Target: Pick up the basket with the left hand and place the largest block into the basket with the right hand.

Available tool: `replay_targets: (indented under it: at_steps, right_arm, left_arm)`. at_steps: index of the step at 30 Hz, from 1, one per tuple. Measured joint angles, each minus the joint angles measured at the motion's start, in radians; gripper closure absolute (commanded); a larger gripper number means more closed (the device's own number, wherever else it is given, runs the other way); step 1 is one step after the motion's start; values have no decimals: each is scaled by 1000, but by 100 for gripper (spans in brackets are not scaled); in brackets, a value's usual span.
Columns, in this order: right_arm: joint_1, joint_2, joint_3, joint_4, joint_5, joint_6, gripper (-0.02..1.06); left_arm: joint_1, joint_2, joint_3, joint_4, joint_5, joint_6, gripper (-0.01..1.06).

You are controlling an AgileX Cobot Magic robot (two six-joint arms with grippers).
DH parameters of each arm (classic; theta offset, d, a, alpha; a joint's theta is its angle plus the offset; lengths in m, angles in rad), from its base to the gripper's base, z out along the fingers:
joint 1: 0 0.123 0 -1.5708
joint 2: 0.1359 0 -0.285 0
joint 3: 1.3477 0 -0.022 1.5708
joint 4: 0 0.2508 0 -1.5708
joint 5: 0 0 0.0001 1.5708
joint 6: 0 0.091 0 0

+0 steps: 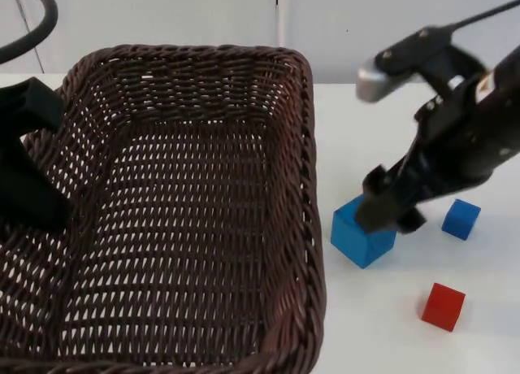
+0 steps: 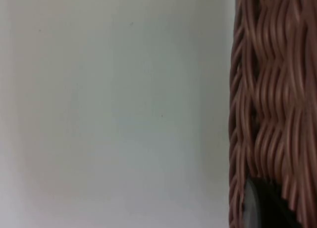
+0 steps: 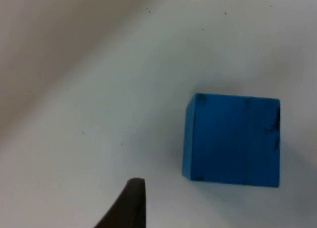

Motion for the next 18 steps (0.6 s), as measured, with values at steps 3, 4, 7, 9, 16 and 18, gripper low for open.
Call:
replay_targets:
  at_steps: [3,4,7,9,16,18]
  right_arm:
    - [0,39,0,0,-41,0,-1]
    - [2,57,0,0,-65,0,-1]
    - [15,99,0,2,-134,0,-1]
    - [19,110,0,4,-157,0,-1]
    - [33,166,0,4,-235,18,-1]
    - [33,174,0,4,-247,20,-1]
  left_arm:
    - [0,0,0,0,0,0,105]
    - [0,0,0,0,0,0,105]
    - [0,0,0,2,-1,0,105]
    - [0,0,0,2,-1,0,105]
    - [0,0,0,4,-6,0,105]
    - [0,0,0,4,-6,0,105]
